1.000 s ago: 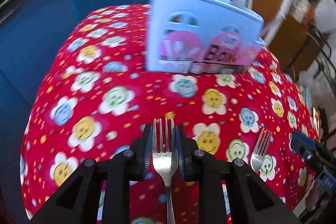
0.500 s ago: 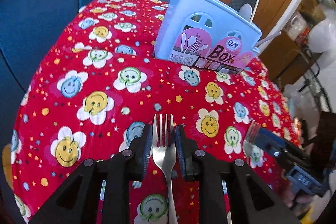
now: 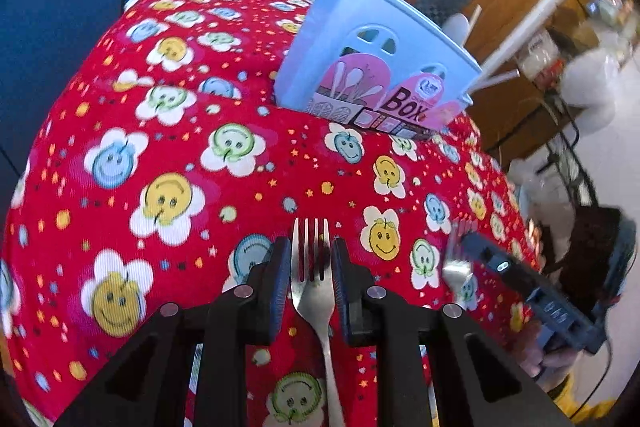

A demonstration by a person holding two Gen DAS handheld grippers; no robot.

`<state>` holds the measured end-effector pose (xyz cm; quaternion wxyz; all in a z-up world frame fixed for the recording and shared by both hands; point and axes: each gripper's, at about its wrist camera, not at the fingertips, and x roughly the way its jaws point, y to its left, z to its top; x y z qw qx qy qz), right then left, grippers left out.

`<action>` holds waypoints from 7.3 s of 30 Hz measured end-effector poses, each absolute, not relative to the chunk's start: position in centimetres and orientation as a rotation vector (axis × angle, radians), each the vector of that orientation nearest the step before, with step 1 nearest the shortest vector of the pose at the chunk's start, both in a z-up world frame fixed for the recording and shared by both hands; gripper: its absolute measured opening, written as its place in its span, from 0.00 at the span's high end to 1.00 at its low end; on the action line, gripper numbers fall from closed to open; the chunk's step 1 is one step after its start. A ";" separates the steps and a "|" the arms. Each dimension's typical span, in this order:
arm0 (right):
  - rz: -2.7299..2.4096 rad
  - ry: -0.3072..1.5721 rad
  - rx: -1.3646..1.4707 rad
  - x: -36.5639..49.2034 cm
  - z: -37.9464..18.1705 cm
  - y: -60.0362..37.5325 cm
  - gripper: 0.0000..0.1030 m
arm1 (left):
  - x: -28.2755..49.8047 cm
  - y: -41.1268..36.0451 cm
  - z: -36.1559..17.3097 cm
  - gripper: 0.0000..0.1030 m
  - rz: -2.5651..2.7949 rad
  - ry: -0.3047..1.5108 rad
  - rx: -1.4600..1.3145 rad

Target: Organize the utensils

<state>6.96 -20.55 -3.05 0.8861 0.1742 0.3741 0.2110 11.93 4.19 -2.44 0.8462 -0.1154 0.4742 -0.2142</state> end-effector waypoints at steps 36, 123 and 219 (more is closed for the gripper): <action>0.262 0.376 0.247 1.4 6.2 -23.9 0.97 | 4.3 3.0 7.0 1.00 -0.332 0.512 -0.095; 0.253 0.289 0.033 16.5 8.5 -21.9 0.75 | 19.1 -3.8 10.1 0.77 -0.198 0.412 -0.055; 0.104 0.380 0.147 0.7 -0.5 -22.1 0.00 | 2.3 -1.0 -0.2 0.25 -0.024 0.466 -0.081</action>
